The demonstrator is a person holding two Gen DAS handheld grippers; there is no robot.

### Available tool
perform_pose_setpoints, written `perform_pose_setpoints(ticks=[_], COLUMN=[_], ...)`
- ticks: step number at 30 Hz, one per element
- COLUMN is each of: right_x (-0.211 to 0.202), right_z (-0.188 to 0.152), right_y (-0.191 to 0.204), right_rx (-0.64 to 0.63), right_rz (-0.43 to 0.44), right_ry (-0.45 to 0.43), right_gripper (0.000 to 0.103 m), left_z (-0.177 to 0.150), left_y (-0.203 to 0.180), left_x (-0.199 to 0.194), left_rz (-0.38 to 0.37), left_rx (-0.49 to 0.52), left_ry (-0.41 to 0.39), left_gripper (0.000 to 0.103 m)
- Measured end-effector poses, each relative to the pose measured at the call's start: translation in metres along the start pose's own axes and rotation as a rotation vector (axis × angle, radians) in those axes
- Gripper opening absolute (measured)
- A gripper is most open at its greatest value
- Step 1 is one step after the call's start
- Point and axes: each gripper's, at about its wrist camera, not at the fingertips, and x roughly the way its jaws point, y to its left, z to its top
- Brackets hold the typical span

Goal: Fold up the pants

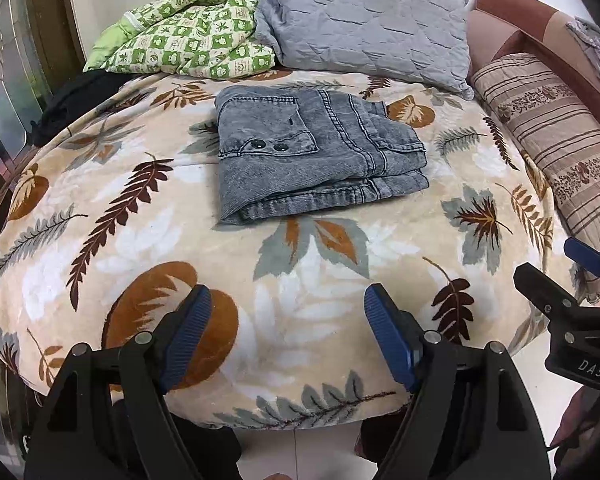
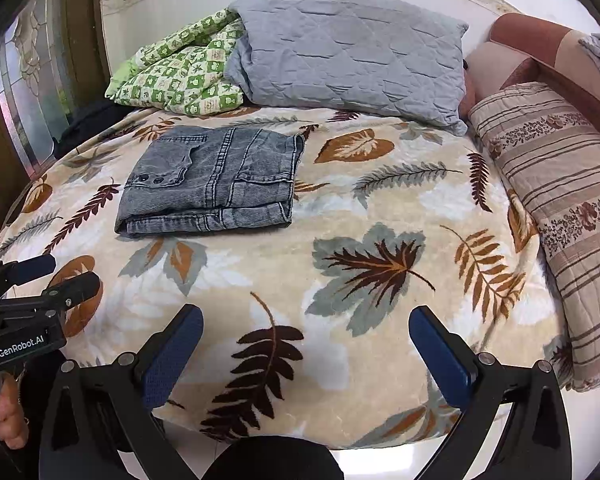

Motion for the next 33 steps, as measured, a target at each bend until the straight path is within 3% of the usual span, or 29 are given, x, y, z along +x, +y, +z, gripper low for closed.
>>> perform_pose_setpoints(ticks=[12, 25, 33], right_x=[0.000, -0.002, -0.002], right_z=[-0.003, -0.005, -0.003], right_y=[-0.005, -0.002, -0.004], right_rx=[-0.032, -0.090, -0.110], right_rz=[-0.008, -0.027, -0.024], right_ry=[0.003, -0.008, -0.010], right_gripper=[0.103, 0.103, 0.103], left_z=[-0.010, -0.004, 0.004], left_y=[-0.001, 0.016, 0.001], left_x=[0.008, -0.001, -0.006], left_rz=[-0.007, -0.006, -0.002], left_rx=[0.019, -0.005, 0.032], left_ry=[0.049, 0.015, 0.000], left_gripper=[0.079, 0.079, 0.079])
